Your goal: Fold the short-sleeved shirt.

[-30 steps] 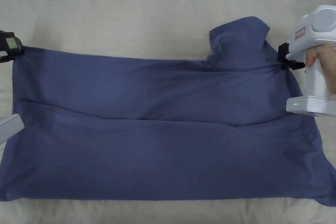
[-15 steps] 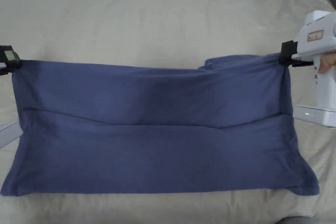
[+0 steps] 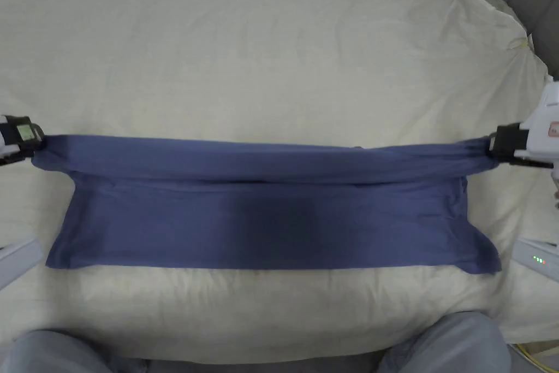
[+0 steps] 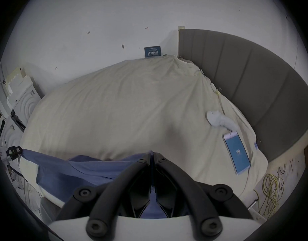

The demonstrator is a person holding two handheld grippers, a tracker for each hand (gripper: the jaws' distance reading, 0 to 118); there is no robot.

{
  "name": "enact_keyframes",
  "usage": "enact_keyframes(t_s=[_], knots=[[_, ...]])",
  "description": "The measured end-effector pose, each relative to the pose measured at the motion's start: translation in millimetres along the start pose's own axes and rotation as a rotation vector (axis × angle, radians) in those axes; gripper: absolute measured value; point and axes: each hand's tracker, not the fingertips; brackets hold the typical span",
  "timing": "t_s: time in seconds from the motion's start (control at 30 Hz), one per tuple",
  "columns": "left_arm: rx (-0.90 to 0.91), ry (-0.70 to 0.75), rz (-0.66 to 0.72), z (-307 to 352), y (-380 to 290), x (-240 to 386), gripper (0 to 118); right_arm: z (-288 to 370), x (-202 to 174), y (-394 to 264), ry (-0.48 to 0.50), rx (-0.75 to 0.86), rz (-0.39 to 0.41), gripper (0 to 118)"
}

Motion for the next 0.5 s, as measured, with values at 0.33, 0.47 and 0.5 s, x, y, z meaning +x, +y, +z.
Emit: enact_keyframes(t_s=[0.33, 0.47, 0.5], knots=[[-0.186, 0.108, 0.02, -26.8, -89.0, -24.9, 0, -37.9, 10.8, -90.5, -0.062, -0.162, -0.064, 2], [-0.213, 0.129, 0.044, -34.0, -105.3, -29.2, 0, -46.1, 13.3, -103.5, -0.071, -0.192, -0.078, 2], [-0.205, 0.131, 0.051, -32.5, -104.4, -29.3, 4, -45.9, 14.2, -104.3, -0.068, -0.194, -0.09, 2]])
